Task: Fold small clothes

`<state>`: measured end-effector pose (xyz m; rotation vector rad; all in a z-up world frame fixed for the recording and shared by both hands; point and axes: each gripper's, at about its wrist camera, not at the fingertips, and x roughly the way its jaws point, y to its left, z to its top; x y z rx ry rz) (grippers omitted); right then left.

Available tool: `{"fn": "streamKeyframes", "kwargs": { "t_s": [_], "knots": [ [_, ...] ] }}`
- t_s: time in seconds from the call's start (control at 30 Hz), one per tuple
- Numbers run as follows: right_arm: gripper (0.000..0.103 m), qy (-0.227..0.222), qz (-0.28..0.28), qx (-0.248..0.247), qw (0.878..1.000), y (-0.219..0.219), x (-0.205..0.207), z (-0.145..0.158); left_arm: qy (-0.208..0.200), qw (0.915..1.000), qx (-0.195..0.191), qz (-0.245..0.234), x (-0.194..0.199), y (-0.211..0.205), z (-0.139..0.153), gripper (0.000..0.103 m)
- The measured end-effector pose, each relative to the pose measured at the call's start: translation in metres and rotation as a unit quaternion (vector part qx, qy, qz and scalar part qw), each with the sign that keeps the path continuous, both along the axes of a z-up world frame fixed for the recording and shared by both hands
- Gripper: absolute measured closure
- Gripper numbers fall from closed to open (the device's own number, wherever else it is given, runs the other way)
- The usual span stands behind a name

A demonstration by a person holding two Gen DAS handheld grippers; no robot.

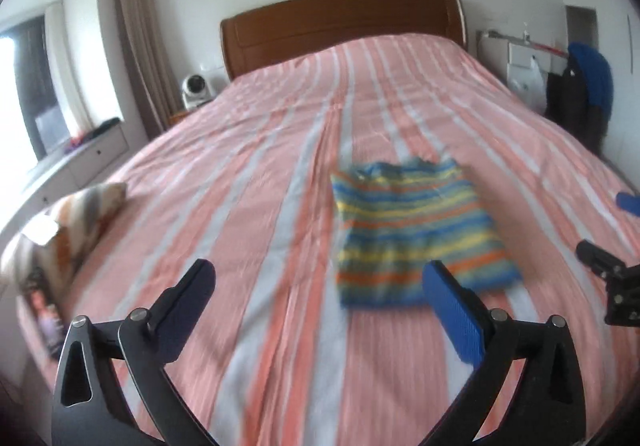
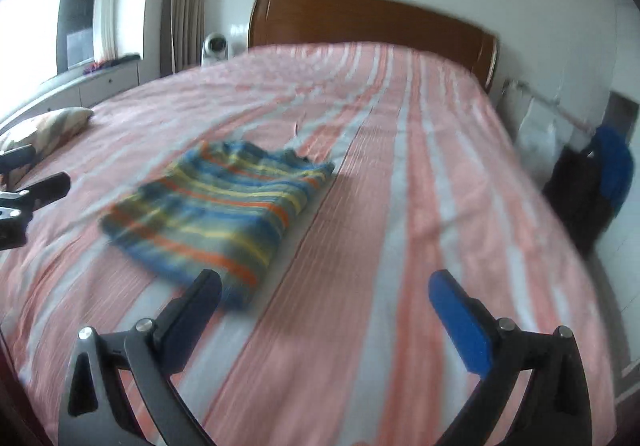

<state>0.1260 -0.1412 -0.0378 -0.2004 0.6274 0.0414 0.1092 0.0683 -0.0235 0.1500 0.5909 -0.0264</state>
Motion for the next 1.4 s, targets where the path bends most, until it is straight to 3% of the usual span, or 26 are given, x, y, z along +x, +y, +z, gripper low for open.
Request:
{"fn": "streamKeyframes", "kwargs": {
  "t_s": [0.1,0.2,0.37,0.5,0.7,0.73,0.83,0.9,1.0,1.1,1.17,1.23,1.27,1.37,1.4],
  "knots": [
    [0.001,-0.033,-0.014,-0.003,0.999,0.0,-0.045,0.021,0.002,0.9994,-0.002,0.034,-0.027,-0.005,0.017,0.0],
    [0.001,-0.034,-0.011,0.024,0.999,-0.005,-0.071,0.037,-0.017,0.998,0.004,0.061,-0.05,-0.008,0.028,0.0],
    [0.001,-0.04,0.011,0.051,0.998,-0.007,-0.099,0.056,0.03,0.9981,-0.028,0.047,-0.063,-0.004,0.025,0.0],
    [0.001,-0.038,0.047,0.095,0.994,-0.003,-0.116,0.072,0.041,0.9973,-0.04,0.045,-0.072,-0.006,0.025,0.0],
    [0.0,-0.153,-0.006,0.089,0.984,-0.007,-0.154,0.101,0.024,0.9985,-0.039,0.029,-0.094,-0.011,0.039,0.0],
    [0.0,-0.152,-0.002,0.086,0.985,-0.004,-0.156,0.104,0.019,0.9987,-0.037,0.03,-0.096,-0.011,0.041,0.0],
    [0.0,-0.023,0.062,0.104,0.992,0.005,-0.134,0.098,0.021,0.9986,-0.045,0.017,-0.099,-0.004,0.045,0.0],
    [0.0,0.02,0.07,0.128,0.989,0.004,-0.126,0.091,0.013,0.9991,-0.036,0.017,-0.102,0.001,0.054,0.0],
    [0.0,0.012,0.056,0.095,0.994,0.006,-0.13,0.096,-0.013,0.9994,-0.024,0.02,-0.109,0.008,0.072,0.0],
    [0.0,-0.032,0.045,0.041,0.998,0.01,-0.142,0.118,-0.024,0.9993,-0.013,0.024,-0.116,0.013,0.095,0.0],
    [0.0,-0.088,0.019,0.055,0.994,0.004,-0.157,0.14,-0.03,0.999,-0.024,0.025,-0.121,0.015,0.104,0.0],
    [0.0,-0.132,0.016,0.105,0.986,-0.005,-0.175,0.156,-0.012,0.9988,-0.046,0.014,-0.125,0.014,0.106,0.0],
    [0.0,-0.126,0.022,0.113,0.985,-0.006,-0.175,0.158,-0.001,0.9985,-0.054,0.008,-0.126,0.012,0.103,0.0],
    [0.0,-0.027,0.064,0.078,0.995,0.011,-0.154,0.134,0.038,0.9983,-0.044,-0.006,-0.122,-0.004,0.079,0.0],
    [0.0,-0.014,0.067,0.075,0.995,0.014,-0.153,0.124,0.052,0.9979,-0.038,-0.004,-0.121,-0.008,0.07,0.0]
  ]
}}
